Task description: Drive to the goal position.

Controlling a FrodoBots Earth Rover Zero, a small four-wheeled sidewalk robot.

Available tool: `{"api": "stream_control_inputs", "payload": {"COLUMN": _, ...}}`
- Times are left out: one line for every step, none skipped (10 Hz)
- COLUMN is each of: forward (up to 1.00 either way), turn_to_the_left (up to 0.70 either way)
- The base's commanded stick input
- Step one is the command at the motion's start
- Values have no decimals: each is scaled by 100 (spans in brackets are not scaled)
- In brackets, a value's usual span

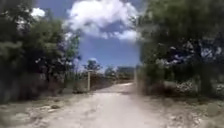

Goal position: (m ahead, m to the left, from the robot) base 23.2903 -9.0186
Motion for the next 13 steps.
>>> {"api": "stream_control_inputs", "payload": {"forward": 100, "turn_to_the_left": 40}}
{"api": "stream_control_inputs", "payload": {"forward": 100, "turn_to_the_left": 39}}
{"api": "stream_control_inputs", "payload": {"forward": 100, "turn_to_the_left": 31}}
{"api": "stream_control_inputs", "payload": {"forward": 100, "turn_to_the_left": 12}}
{"api": "stream_control_inputs", "payload": {"forward": 100, "turn_to_the_left": 4}}
{"api": "stream_control_inputs", "payload": {"forward": 100, "turn_to_the_left": 0}}
{"api": "stream_control_inputs", "payload": {"forward": 100, "turn_to_the_left": 0}}
{"api": "stream_control_inputs", "payload": {"forward": 100, "turn_to_the_left": 0}}
{"api": "stream_control_inputs", "payload": {"forward": 100, "turn_to_the_left": 0}}
{"api": "stream_control_inputs", "payload": {"forward": 100, "turn_to_the_left": 0}}
{"api": "stream_control_inputs", "payload": {"forward": 100, "turn_to_the_left": 14}}
{"api": "stream_control_inputs", "payload": {"forward": 100, "turn_to_the_left": 40}}
{"api": "stream_control_inputs", "payload": {"forward": 100, "turn_to_the_left": 40}}
